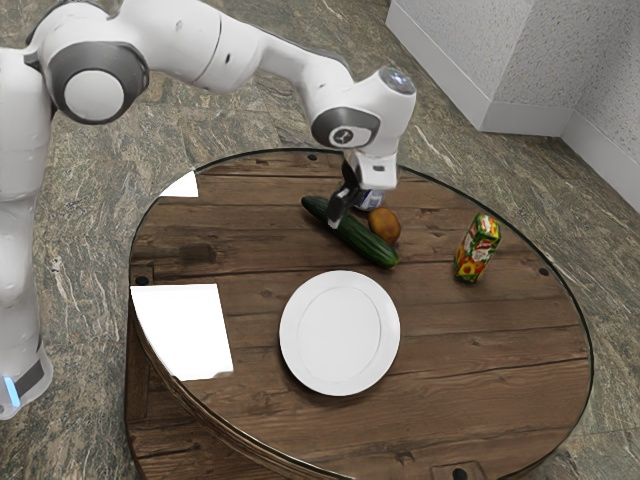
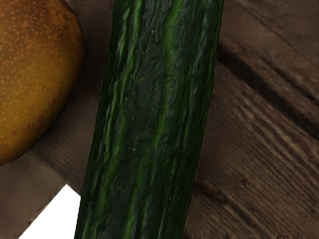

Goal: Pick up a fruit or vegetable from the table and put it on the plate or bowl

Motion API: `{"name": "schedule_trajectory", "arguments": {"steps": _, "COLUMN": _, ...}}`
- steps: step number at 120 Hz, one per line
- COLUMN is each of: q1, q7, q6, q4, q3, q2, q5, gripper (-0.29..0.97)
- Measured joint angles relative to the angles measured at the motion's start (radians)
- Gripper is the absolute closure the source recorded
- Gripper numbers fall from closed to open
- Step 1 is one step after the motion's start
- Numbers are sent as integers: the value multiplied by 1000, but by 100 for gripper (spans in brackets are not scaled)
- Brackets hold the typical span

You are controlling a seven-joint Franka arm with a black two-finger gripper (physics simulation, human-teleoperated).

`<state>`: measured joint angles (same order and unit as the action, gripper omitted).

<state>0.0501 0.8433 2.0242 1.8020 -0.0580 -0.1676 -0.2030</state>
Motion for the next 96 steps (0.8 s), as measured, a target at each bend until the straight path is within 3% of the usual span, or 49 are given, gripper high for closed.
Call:
{"name": "schedule_trajectory", "arguments": {"steps": 64, "q1": 17, "q7": 144, "q6": 37, "q4": 16, "q3": -2, "q2": -58, "q5": 65, "gripper": 3}}
{"name": "schedule_trajectory", "arguments": {"steps": 80, "q1": 40, "q7": 163, "q6": 39, "q4": 16, "q3": -5, "q2": -72, "q5": 86, "gripper": 10}}
{"name": "schedule_trajectory", "arguments": {"steps": 96, "q1": 45, "q7": 175, "q6": 43, "q4": 16, "q3": -5, "q2": -75, "q5": 95, "gripper": 31}}
